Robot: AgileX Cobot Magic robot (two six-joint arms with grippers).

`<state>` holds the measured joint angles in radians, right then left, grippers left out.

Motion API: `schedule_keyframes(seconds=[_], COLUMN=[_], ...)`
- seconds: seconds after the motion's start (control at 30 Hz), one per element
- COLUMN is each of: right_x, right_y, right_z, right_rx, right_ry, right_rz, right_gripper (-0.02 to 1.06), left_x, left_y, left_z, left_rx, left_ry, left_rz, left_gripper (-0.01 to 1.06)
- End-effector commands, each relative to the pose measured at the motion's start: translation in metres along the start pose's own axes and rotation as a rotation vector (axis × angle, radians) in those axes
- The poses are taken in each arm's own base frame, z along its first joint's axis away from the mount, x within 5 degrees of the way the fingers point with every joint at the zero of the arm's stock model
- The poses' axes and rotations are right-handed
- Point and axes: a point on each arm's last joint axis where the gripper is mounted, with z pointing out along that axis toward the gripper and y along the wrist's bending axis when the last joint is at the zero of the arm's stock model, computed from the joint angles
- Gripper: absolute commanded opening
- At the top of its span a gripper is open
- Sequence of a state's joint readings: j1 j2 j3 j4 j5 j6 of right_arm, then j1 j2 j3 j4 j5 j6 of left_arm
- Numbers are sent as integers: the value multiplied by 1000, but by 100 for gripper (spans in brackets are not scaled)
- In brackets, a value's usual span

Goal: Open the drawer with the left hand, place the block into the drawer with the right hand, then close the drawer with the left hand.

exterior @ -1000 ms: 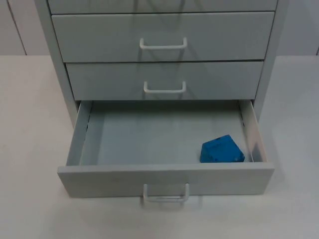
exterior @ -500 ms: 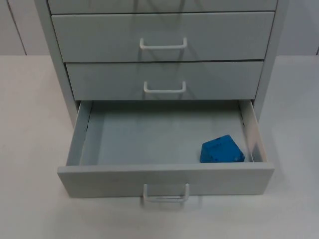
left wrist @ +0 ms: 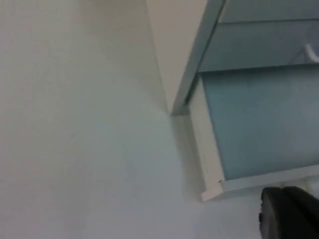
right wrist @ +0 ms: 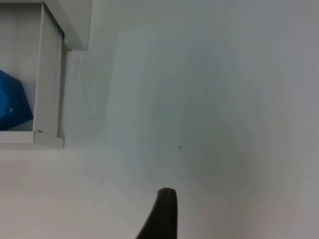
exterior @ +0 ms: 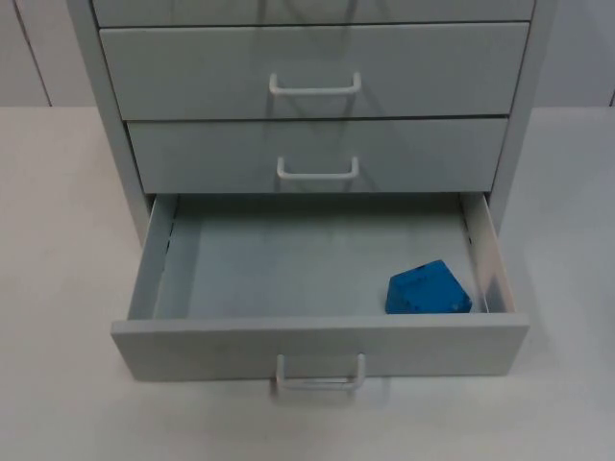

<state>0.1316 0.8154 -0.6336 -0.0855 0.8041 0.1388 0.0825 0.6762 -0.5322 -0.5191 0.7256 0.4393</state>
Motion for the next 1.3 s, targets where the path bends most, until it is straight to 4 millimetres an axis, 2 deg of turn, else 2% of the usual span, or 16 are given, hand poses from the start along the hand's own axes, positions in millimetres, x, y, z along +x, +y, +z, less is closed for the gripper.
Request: schedule_keyframes(seconds=[0.0,0.13,0.2,0.3,0.33,0.43,0.47,0.6,0.77,0.93,0.97,1.07,1.27], right_x=[-1,-2,-2,-2,-2,-2,-2,-2,0,8,8,8,8], right_y=[0,0,0,0,0,0,0,-2,-3,-3,-3,-3,-3], right_z=[0,0,0,0,0,0,0,0,2,9,9,9,9], right_rx=[-1,-1,-1,-1,-1,-1,-1,17,27,28,28,30,31], right_ry=[-16,-22,-22,-22,-22,-22,-22,-21,-16,-2,-2,0,2], right_rz=[1,1,1,1,1,1,1,-16,-27,-33,-33,-35,-35], right_gripper=[76,76,76,76,76,76,76,76,76,76,76,76,76], left_x=[-15,-44,-50,-64,-64,-61,-61,-48,-38,-13,-13,6,29], left_y=[-6,-10,-11,-29,-29,-51,-51,-76,-91,-128,-128,-148,-163], left_z=[5,16,20,27,27,31,31,41,50,70,70,89,121], left_rx=[81,145,143,180,180,219,219,172,113,120,120,105,25], left_ry=[4,49,47,-2,-2,7,7,83,129,189,189,233,263], left_rz=[29,90,119,180,180,284,284,428,513,700,700,835,983], left_gripper=[0,0,0,0,0,0,0,0,0,0,0,0,0])
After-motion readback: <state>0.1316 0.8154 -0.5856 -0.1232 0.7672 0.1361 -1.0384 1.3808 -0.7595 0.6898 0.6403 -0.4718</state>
